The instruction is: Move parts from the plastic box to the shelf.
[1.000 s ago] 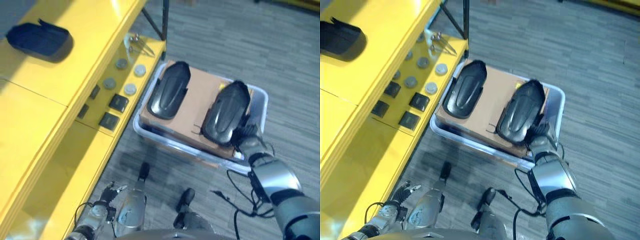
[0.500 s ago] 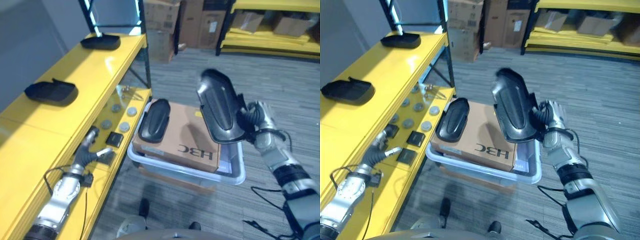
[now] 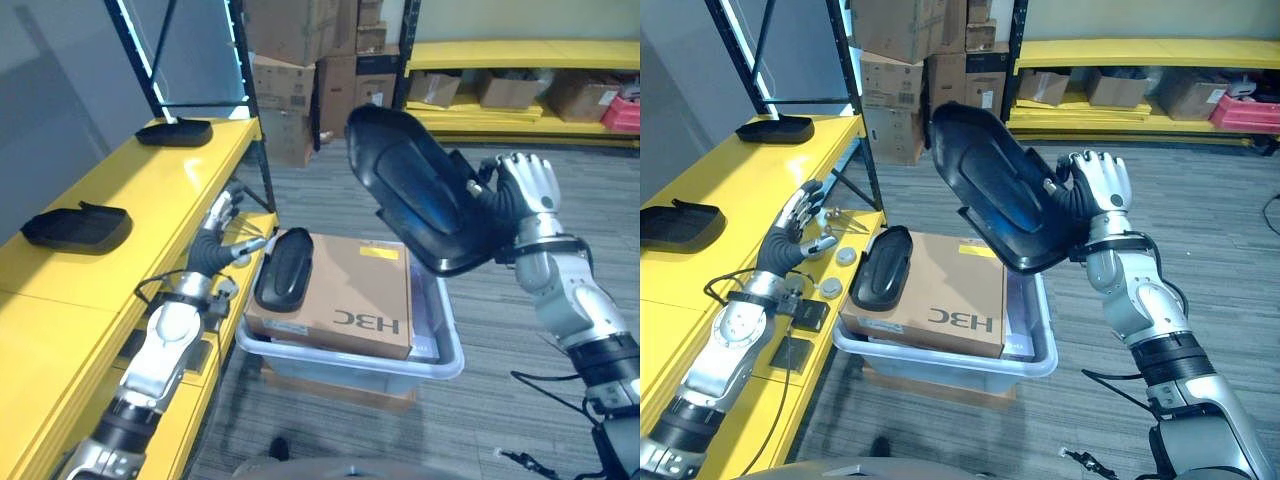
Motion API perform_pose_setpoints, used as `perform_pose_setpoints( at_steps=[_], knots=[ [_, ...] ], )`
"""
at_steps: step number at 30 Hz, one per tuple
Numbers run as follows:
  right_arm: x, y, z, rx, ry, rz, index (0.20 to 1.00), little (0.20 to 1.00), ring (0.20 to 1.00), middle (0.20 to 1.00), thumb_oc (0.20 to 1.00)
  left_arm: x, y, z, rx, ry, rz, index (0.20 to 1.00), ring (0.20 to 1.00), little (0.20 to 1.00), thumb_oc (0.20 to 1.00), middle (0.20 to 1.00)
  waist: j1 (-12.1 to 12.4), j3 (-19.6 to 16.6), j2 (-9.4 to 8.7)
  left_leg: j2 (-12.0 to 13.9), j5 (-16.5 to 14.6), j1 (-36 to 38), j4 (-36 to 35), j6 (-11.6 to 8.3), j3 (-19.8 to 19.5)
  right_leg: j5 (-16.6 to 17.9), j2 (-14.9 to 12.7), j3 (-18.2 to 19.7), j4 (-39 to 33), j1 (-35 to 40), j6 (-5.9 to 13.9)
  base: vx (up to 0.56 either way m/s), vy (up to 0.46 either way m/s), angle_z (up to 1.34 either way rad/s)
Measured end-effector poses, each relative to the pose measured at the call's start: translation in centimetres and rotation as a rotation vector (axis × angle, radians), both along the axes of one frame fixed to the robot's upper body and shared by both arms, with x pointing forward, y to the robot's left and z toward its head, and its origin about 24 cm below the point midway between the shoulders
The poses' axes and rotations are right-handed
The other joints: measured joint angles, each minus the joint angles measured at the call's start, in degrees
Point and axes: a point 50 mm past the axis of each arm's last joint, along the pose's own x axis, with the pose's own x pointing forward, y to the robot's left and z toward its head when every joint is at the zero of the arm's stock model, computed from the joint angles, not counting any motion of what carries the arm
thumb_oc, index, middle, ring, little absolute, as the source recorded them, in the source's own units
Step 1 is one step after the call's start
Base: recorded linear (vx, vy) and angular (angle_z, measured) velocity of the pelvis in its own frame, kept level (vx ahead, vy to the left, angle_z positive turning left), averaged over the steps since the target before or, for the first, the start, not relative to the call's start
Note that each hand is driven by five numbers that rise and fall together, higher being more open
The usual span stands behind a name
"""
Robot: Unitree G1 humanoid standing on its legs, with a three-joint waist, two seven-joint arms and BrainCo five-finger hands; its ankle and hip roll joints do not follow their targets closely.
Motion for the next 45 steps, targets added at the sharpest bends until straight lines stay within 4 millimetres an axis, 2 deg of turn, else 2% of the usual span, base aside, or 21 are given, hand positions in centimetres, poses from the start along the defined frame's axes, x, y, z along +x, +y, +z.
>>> perform_pose_setpoints(
  at_steps=[1, 5, 11, 16, 19, 23, 26, 31, 34, 45],
  knots=[
    [-0.1, 1.3, 0.1, 0.027, -0.024, 0.052, 0.2, 0.2, 0.2, 0.2, 0.2, 0.3, -0.8, -0.1, -0.015, 0.005, -0.009, 1.0, 1.0, 1.0, 1.0, 1.0, -0.27, 0.04, -0.17, 0.04, -0.05, 0.07, -0.02, -0.01, 0.33, -0.03, 0.0, 0.17, 0.0, -0.06, 0.01, 0.02, -0.003, -0.09],
    [0.0, 3.4, 0.2, 0.037, -0.054, 0.131, 0.2, 0.2, 0.2, 0.2, 0.2, 0.2, -1.4, -0.3, -0.021, 0.012, -0.019, 1.0, 1.0, 1.0, 1.0, 1.0, -0.1, 0.25, -0.59, 0.05, -0.08, 0.67, 0.0, 0.02, 1.05, 0.13, -0.04, 1.12, 0.01, 0.04, -0.11, 0.02, -0.003, -0.09],
    [0.2, 5.5, -0.3, 0.054, -0.088, 0.191, 0.2, 0.2, 0.2, 0.2, 0.2, 0.2, -1.6, -0.5, -0.048, 0.021, 0.02, 1.0, 1.0, 1.0, 1.0, 1.0, 0.43, 0.54, -1.34, 0.02, -0.25, 1.22, -0.01, 0.14, 1.17, 0.28, -0.09, 1.26, 0.0, 0.57, -0.32, 0.0, -0.001, -0.01],
    [0.2, 6.0, -0.3, 0.068, -0.104, 0.2, 0.2, 0.2, 0.2, 0.2, 0.2, 0.3, -1.7, -1.0, -0.062, 0.041, 0.047, 1.0, 1.0, 1.0, 1.0, 1.0, 0.67, 0.55, -1.35, -0.01, -0.3, 1.25, -0.01, 0.22, 1.14, 0.29, -0.11, 1.25, 0.0, 0.63, -0.31, 0.0, 0.0, 0.0],
    [0.2, 7.1, -0.3, 0.036, -0.132, 0.232, 0.2, 0.2, 0.2, 0.2, 0.2, 0.5, -2.1, -2.2, -0.063, 0.1, 0.062, 1.0, 1.0, 1.0, 1.0, 1.0, 0.28, 0.54, -1.39, 0.04, -0.29, 1.3, -0.01, 0.22, 1.15, 0.31, -0.06, 1.24, 0.0, 0.67, -0.34, 0.0, 0.0, 0.0],
    [0.1, 7.5, -0.1, 0.033, -0.141, 0.247, 0.2, 0.2, 0.2, 0.2, 0.2, 0.4, -2.8, -2.8, -0.162, 0.158, 0.031, 1.0, 1.0, 1.0, 1.0, 1.0, 0.27, 0.53, -1.41, 0.03, -0.29, 1.33, 0.01, 0.23, 1.15, 0.33, -0.08, 1.24, 0.0, 0.67, -0.35, 0.0, 0.0, 0.0],
    [0.3, 8.3, -0.2, 0.019, -0.134, 0.271, 0.2, 0.2, 0.2, 0.2, 0.2, 0.4, -3.3, -3.0, -0.334, 0.233, -0.033, 1.0, 1.0, 1.0, 1.0, 1.0, -0.03, 0.52, -1.39, 0.04, -0.29, 1.35, 0.0, 0.23, 1.18, 0.33, -0.08, 1.28, 0.0, 0.68, -0.36, 0.0, 0.0, 0.0],
    [0.2, 8.7, -0.6, -0.01, -0.119, 0.286, 0.2, 0.2, 0.2, 0.2, 0.2, 0.3, -4.0, -2.7, -0.441, 0.275, -0.124, 1.0, 1.0, 1.0, 1.0, 1.0, -0.01, 0.56, -1.45, 0.05, -0.29, 1.39, 0.0, 0.23, 1.18, 0.33, -0.07, 1.27, 0.0, 0.73, -0.36, 0.0, 0.0, 0.0],
    [0.4, 8.7, -1.0, -0.019, -0.103, 0.28, 0.2, 0.2, 0.2, 0.2, 0.2, 0.2, -4.5, -2.2, -0.452, 0.272, -0.172, 1.0, 1.0, 1.0, 1.0, 1.0, 0.11, 0.57, -1.48, 0.04, -0.29, 1.48, 0.0, 0.23, 1.17, 0.33, -0.07, 1.27, 0.0, 0.82, -0.35, 0.0, 0.0, 0.0],
    [0.2, 9.6, -2.0, -0.044, -0.066, 0.308, 0.2, 0.2, 0.2, 0.2, 0.2, 0.2, -4.4, -3.2, -0.422, 0.345, -0.181, 1.0, 1.0, 1.0, 1.0, 1.0, -0.05, 0.58, -1.49, 0.04, -0.29, 1.54, -0.01, 0.23, 1.15, 0.27, -0.06, 1.24, 0.0, 0.9, -0.28, 0.0, 0.0, 0.0]
  ],
)
